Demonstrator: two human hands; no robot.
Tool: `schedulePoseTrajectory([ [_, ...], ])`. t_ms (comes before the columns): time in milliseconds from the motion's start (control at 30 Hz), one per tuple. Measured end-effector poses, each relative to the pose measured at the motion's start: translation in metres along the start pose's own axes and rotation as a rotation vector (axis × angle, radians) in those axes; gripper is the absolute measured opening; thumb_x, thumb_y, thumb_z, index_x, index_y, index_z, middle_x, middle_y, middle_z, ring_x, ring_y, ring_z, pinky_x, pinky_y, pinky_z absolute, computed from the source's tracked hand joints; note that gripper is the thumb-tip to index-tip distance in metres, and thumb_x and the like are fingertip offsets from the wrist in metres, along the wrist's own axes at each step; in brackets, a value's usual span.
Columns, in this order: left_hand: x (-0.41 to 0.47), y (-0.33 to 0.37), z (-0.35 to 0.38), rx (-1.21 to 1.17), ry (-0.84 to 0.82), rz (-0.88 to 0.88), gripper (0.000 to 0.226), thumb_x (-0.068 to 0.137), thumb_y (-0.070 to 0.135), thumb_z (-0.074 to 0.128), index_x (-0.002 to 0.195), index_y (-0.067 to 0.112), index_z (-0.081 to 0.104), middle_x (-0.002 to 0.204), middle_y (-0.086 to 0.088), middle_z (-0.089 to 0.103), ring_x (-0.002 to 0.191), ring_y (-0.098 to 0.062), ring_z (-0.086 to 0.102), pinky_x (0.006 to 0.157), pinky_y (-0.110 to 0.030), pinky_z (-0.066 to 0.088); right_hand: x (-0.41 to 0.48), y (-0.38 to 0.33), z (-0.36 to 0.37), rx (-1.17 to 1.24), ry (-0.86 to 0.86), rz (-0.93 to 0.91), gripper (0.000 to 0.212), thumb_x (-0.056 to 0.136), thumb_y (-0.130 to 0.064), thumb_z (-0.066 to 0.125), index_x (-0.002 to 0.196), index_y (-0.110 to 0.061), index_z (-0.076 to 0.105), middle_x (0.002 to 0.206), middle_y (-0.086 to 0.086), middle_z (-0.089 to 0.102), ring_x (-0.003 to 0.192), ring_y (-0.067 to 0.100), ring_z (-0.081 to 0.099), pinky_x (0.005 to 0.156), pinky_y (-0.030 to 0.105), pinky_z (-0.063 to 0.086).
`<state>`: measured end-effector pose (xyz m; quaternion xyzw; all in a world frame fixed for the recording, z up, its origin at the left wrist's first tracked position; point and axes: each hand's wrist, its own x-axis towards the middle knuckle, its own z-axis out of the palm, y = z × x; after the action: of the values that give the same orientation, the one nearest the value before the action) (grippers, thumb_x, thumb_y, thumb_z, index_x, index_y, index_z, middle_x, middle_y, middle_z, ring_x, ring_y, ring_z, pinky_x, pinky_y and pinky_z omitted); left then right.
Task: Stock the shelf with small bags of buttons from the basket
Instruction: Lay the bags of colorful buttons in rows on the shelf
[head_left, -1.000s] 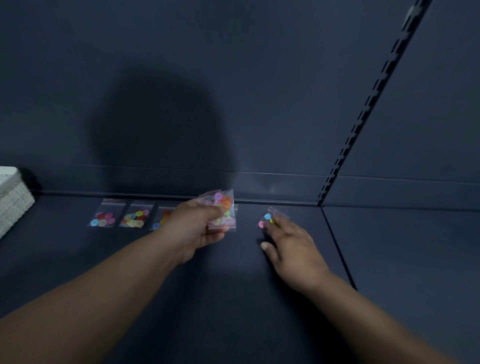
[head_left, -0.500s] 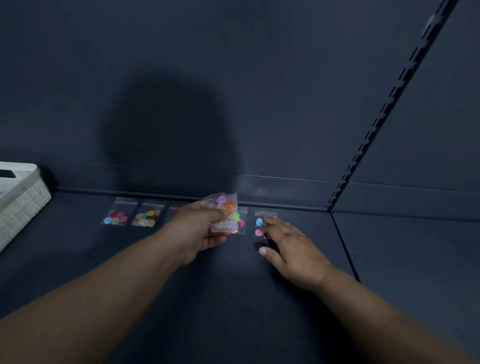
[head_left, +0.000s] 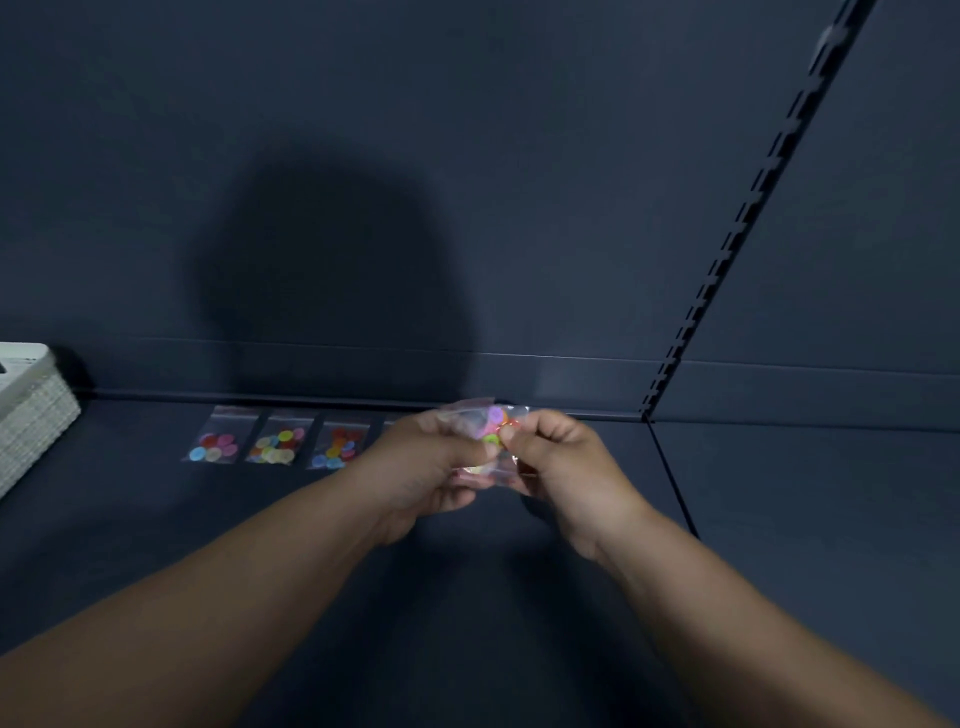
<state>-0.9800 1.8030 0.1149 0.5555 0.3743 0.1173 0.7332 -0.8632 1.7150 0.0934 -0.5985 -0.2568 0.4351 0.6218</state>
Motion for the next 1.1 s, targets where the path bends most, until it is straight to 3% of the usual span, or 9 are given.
schedulePoseTrajectory([
  [200,0.005,0.001,0.001,-0.038,0.087,-0.068,0.007,0.087,0.008,0.057,0.088,0.015,0.056,0.066,-0.003,0.068,0.064,-0.015,0.065,0.050,-0.020,0.048,0.005,-0.010,-0.036,-0.074,0.166,-0.106,0.018,0.087,0.007,0.056,0.078,-0.008,0.062,0.069,0.001,0.069,0.058,0.008,0.063,0.049,0.015,0.046],
  [367,0.009,-0.001,-0.001,-0.043,0.151,-0.077,0.005,0.091,0.010,0.053,0.092,0.013,0.056,0.058,-0.001,0.067,0.058,-0.013,0.064,0.045,-0.019,0.048,0.011,-0.008,-0.069,-0.489,0.248,-0.251,0.035,0.084,0.014,0.050,0.065,-0.013,0.059,0.071,-0.009,0.070,0.083,0.005,0.066,0.076,0.013,0.048],
  [467,0.010,-0.001,-0.001,-0.042,0.164,-0.074,0.004,0.091,0.009,0.054,0.093,0.013,0.056,0.069,-0.005,0.069,0.056,-0.013,0.064,0.046,-0.019,0.049,0.003,-0.001,-0.075,-0.659,0.265,-0.209,0.039,0.080,0.020,0.037,0.060,-0.009,0.053,0.082,-0.007,0.064,0.075,0.004,0.062,0.063,0.001,0.041],
  [533,0.010,-0.002,-0.001,-0.045,0.170,-0.079,0.004,0.091,0.009,0.054,0.093,0.012,0.056,0.069,-0.005,0.069,0.056,-0.013,0.064,0.046,-0.019,0.048,0.000,0.004,-0.075,-0.794,0.363,-0.271,0.034,0.077,0.017,0.040,0.062,-0.009,0.054,0.088,0.000,0.061,0.080,0.013,0.055,0.060,0.004,0.037],
  [667,0.011,-0.002,-0.001,-0.054,0.172,-0.088,0.012,0.090,0.008,0.054,0.102,0.009,0.057,0.072,-0.007,0.069,0.060,-0.014,0.065,0.048,-0.021,0.050,-0.003,0.020,-0.066,-1.152,0.287,-0.431,0.021,0.082,0.003,0.048,0.081,-0.008,0.065,0.090,0.004,0.062,0.092,0.026,0.056,0.076,0.020,0.040],
  [733,0.011,-0.003,-0.001,-0.052,0.171,-0.088,0.017,0.089,0.006,0.053,0.105,0.006,0.057,0.074,-0.010,0.068,0.061,-0.015,0.066,0.049,-0.022,0.051,-0.007,0.031,-0.060,-1.317,0.214,-0.355,0.029,0.091,-0.009,0.043,0.113,-0.009,0.062,0.123,0.006,0.058,0.116,0.028,0.050,0.095,0.026,0.041],
  [833,0.010,-0.003,-0.002,-0.052,0.169,-0.097,0.016,0.089,0.002,0.048,0.103,0.003,0.056,0.082,-0.014,0.066,0.067,-0.018,0.066,0.052,-0.025,0.052,-0.009,0.041,-0.057,-1.448,0.103,-0.253,0.049,0.098,-0.026,0.034,0.145,-0.013,0.031,0.155,0.004,0.023,0.144,0.020,0.017,0.117,0.028,0.014],
  [967,0.007,-0.003,-0.005,-0.057,0.191,-0.114,0.010,0.088,-0.001,0.045,0.088,0.005,0.053,0.083,-0.016,0.064,0.072,-0.022,0.066,0.061,-0.029,0.053,-0.005,0.038,-0.058,-1.543,-0.004,-0.198,0.061,0.097,-0.050,0.021,0.150,-0.022,0.011,0.159,-0.004,0.005,0.146,0.013,-0.002,0.117,0.031,-0.004],
  [1100,0.005,-0.004,-0.007,-0.052,0.191,-0.116,0.010,0.089,-0.001,0.046,0.087,0.005,0.053,0.069,-0.011,0.061,0.072,-0.022,0.066,0.060,-0.028,0.053,-0.007,0.036,-0.062,-1.604,-0.070,-0.168,0.097,0.068,-0.075,-0.010,0.148,-0.022,-0.012,0.157,-0.008,-0.013,0.141,0.006,-0.017,0.115,0.030,-0.012],
])
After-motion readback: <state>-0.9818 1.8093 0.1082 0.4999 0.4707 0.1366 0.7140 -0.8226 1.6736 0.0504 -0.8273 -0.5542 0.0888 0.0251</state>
